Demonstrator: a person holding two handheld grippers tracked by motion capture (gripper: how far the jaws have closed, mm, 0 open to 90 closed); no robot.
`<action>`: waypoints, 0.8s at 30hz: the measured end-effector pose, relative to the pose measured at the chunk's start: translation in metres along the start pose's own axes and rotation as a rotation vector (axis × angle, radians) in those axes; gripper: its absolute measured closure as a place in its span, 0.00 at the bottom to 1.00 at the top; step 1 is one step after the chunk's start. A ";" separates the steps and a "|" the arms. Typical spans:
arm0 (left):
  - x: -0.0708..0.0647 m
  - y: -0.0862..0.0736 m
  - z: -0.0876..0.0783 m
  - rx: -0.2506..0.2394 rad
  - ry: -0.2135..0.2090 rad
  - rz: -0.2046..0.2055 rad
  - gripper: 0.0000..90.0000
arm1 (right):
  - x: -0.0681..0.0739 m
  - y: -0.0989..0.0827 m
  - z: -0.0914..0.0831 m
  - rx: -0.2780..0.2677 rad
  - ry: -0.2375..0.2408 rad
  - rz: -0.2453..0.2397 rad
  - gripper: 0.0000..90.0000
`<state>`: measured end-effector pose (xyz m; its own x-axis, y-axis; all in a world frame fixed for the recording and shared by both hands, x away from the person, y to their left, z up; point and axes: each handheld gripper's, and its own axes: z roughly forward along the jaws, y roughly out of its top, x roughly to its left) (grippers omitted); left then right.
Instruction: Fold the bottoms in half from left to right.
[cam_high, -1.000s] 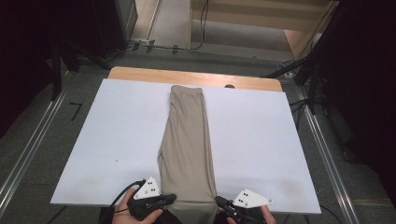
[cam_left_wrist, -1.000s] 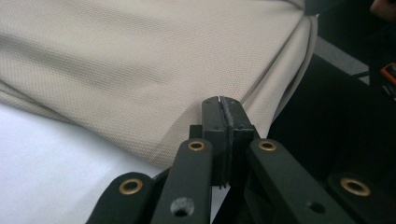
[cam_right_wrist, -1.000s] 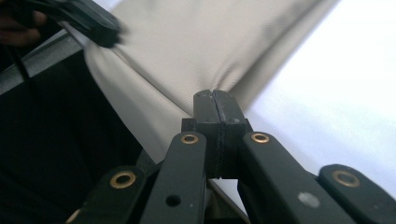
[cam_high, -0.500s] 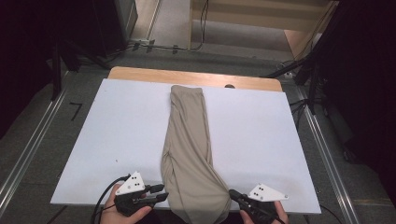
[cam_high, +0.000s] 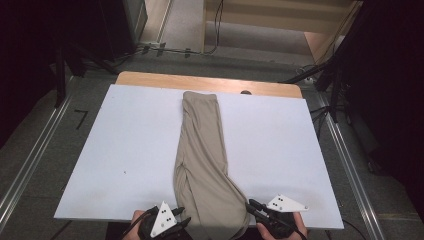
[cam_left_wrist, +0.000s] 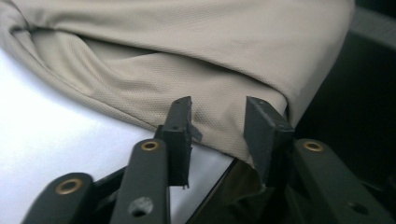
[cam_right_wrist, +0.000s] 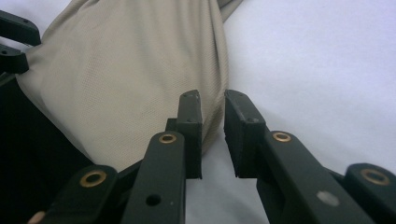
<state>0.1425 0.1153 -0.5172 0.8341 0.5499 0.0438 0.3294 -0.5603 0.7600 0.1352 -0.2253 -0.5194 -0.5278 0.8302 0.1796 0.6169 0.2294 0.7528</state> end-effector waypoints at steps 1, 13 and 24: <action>-0.001 0.000 0.000 0.000 -0.002 0.004 0.75 | 0.001 0.000 0.001 0.001 0.001 -0.004 0.82; 0.035 0.004 -0.018 -0.039 -0.174 -0.073 1.00 | 0.002 0.002 -0.002 -0.024 0.017 -0.013 0.82; 0.042 0.006 -0.022 -0.080 -0.232 -0.120 0.68 | 0.003 0.002 0.000 -0.020 0.014 -0.011 0.75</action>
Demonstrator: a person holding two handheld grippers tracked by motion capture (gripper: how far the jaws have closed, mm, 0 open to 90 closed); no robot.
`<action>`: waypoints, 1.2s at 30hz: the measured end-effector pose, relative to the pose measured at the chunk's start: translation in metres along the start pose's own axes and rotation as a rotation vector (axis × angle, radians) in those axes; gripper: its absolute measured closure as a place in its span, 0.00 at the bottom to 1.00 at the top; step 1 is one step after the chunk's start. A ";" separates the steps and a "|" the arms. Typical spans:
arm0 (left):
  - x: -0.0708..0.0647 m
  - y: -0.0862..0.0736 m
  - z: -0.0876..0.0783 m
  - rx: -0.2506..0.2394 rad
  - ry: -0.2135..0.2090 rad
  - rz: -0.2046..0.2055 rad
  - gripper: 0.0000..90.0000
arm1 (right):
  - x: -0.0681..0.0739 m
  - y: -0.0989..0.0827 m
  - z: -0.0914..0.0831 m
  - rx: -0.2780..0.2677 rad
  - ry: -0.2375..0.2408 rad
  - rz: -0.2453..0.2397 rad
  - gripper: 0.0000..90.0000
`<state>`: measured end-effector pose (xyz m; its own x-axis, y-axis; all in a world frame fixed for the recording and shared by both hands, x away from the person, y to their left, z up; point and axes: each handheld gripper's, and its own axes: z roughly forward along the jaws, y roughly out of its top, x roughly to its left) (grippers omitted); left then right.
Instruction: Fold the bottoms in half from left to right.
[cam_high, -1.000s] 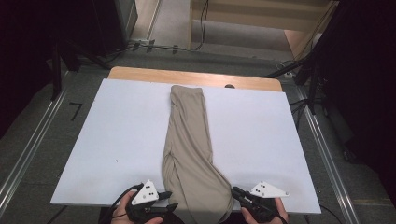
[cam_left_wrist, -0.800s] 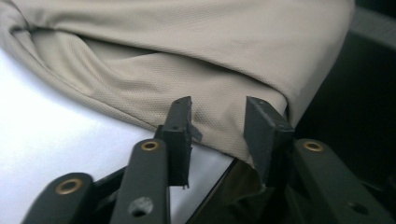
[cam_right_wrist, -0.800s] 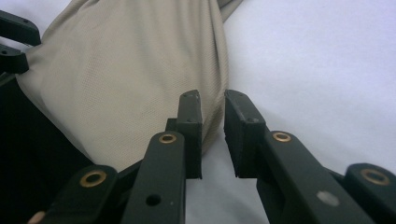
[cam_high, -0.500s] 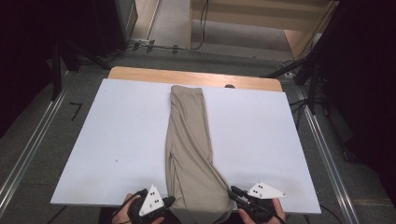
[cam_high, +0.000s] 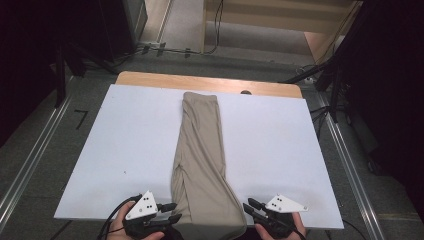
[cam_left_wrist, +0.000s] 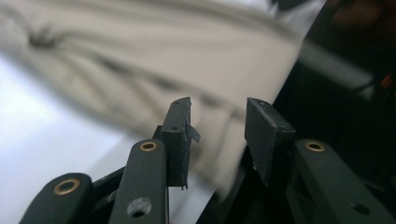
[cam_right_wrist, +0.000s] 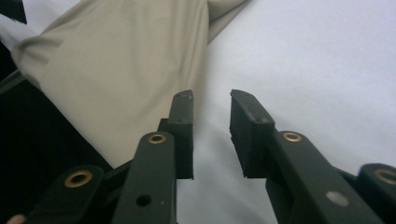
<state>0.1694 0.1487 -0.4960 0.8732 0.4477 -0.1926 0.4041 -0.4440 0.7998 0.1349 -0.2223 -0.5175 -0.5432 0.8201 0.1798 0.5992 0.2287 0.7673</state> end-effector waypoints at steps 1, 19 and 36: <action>-0.004 0.003 0.004 0.001 -0.003 0.000 0.68 | 0.001 0.000 0.001 -0.002 0.003 -0.003 0.74; -0.033 0.012 0.054 0.132 0.190 0.106 0.98 | 0.011 0.001 0.007 0.014 0.058 -0.048 0.63; -0.017 0.013 0.025 0.033 0.025 -0.019 0.99 | 0.018 0.006 0.004 0.048 0.068 -0.045 0.98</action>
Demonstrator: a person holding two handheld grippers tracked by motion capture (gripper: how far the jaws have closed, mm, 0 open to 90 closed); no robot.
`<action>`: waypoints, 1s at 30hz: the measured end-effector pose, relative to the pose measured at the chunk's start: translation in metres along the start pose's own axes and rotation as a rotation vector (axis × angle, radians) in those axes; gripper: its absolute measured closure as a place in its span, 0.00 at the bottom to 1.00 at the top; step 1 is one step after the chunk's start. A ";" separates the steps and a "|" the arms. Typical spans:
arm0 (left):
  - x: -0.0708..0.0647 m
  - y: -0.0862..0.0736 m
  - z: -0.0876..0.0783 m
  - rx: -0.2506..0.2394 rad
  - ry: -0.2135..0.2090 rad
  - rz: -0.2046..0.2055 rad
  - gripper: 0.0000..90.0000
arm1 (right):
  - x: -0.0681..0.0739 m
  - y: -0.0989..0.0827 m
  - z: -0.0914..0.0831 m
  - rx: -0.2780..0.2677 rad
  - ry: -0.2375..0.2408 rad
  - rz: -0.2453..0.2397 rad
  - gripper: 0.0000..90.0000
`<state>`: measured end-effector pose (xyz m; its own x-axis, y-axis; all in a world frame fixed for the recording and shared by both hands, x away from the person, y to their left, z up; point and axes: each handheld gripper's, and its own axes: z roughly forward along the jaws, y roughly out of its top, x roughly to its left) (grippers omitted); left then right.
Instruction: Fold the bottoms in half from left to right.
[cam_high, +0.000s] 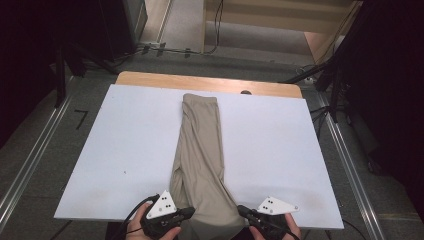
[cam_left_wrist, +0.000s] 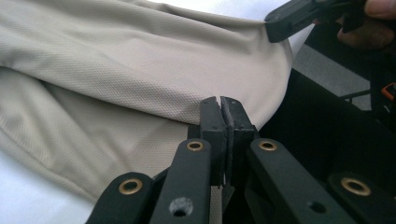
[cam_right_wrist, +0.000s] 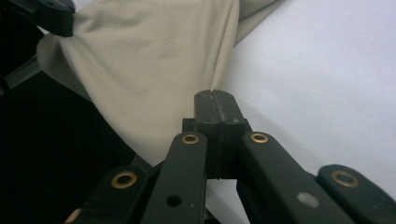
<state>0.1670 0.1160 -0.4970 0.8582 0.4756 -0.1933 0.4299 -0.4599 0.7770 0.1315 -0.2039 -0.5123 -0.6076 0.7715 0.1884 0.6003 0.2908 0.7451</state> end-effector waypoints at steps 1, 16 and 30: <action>0.001 -0.001 -0.001 0.001 0.003 0.001 0.99 | 0.001 0.000 0.000 -0.005 -0.001 -0.006 0.98; 0.000 -0.002 -0.001 -0.007 0.009 0.018 0.96 | 0.002 -0.001 -0.001 -0.011 0.022 -0.018 0.98; 0.008 0.001 0.016 0.079 0.170 -0.089 0.47 | 0.001 -0.001 0.000 -0.004 0.011 -0.019 0.98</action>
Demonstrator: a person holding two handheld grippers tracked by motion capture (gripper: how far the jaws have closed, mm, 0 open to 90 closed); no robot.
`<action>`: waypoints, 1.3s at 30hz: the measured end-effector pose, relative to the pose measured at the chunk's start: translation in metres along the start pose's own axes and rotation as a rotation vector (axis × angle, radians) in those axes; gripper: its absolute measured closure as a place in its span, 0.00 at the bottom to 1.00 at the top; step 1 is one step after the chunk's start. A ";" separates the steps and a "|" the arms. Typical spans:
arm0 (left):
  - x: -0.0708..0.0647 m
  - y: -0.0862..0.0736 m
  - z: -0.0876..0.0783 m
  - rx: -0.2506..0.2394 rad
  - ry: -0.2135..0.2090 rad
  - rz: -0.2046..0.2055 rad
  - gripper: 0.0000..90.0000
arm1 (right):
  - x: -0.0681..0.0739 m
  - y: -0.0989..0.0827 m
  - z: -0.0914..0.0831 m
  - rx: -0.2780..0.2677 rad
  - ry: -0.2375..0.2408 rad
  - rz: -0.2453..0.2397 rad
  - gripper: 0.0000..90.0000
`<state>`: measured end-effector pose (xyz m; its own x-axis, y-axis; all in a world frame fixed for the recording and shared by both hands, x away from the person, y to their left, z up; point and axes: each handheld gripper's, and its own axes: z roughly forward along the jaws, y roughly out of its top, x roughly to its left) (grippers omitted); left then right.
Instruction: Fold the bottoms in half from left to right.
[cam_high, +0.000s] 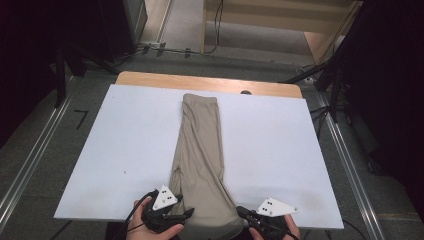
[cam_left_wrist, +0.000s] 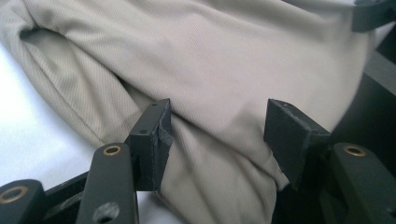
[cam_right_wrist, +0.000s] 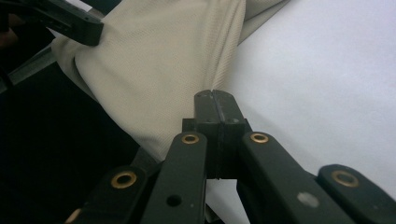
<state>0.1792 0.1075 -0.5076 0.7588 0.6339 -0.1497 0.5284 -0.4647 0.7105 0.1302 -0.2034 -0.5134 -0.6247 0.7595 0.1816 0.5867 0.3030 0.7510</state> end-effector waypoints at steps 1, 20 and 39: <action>-0.001 0.001 0.001 -0.001 0.005 0.002 0.47 | 0.000 0.000 0.000 0.000 0.003 0.002 0.98; 0.003 0.006 -0.001 -0.093 -0.049 -0.022 0.99 | 0.004 0.001 0.001 -0.008 0.010 -0.014 0.98; 0.012 0.003 -0.013 -0.110 -0.083 -0.024 1.00 | 0.007 0.002 -0.001 -0.025 0.024 -0.022 0.98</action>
<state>0.1848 0.1218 -0.4989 0.7777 0.5888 -0.2204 0.5053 -0.3768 0.7763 0.1266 -0.1974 -0.5099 -0.6494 0.7389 0.1797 0.5600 0.3048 0.7704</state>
